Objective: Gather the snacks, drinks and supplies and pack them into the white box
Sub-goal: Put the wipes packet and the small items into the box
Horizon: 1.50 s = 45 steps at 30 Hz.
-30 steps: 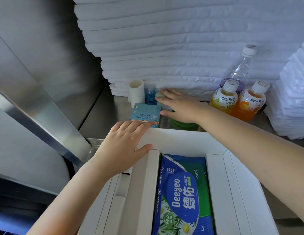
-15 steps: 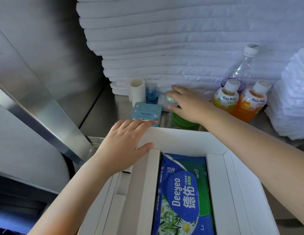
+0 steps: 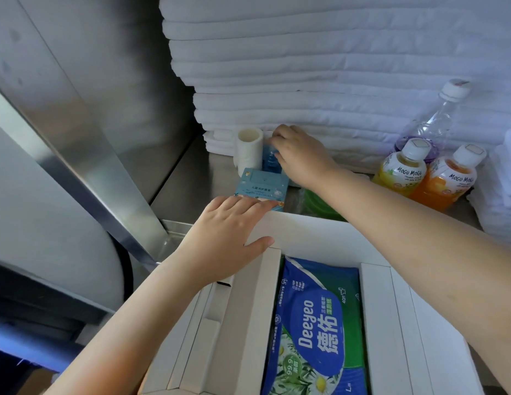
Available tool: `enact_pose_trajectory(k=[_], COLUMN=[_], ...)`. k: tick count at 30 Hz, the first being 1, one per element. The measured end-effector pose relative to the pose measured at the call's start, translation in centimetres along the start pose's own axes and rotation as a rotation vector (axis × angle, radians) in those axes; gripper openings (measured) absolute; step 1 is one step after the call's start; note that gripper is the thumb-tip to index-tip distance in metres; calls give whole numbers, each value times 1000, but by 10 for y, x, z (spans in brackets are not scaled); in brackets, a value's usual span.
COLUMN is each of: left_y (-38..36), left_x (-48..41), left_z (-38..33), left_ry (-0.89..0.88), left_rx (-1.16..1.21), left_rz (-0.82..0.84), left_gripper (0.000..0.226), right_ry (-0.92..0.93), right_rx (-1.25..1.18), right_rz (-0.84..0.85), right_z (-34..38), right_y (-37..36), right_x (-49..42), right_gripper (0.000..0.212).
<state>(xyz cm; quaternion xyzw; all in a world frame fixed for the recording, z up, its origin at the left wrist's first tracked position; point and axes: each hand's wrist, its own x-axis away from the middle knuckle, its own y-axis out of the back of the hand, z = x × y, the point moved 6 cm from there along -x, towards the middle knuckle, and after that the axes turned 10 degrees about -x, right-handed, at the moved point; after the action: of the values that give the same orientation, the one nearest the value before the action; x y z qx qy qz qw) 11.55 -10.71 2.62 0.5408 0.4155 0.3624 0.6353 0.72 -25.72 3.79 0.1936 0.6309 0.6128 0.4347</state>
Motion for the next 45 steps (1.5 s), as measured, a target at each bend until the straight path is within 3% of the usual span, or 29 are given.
enact_pose_trajectory(k=[12, 16, 20, 32, 45], left_y=[-2, -1, -1, 1, 12], left_x=[0, 0, 2, 3, 4], left_z=[2, 2, 2, 0, -2], left_ry=[19, 13, 15, 9, 3], left_rx=[60, 61, 59, 26, 211], left_rz=[25, 6, 7, 3, -49], left_gripper=[53, 54, 55, 60, 62], right_ry=[-76, -60, 18, 450, 619], right_rx=[-242, -304, -310, -108, -211], right_rz=[-114, -277, -394, -244, -384], right_z=[-15, -11, 13, 73, 87], right_y=[11, 49, 78, 76, 85], right_x=[13, 27, 61, 125, 139], right_gripper=[21, 18, 15, 17, 18])
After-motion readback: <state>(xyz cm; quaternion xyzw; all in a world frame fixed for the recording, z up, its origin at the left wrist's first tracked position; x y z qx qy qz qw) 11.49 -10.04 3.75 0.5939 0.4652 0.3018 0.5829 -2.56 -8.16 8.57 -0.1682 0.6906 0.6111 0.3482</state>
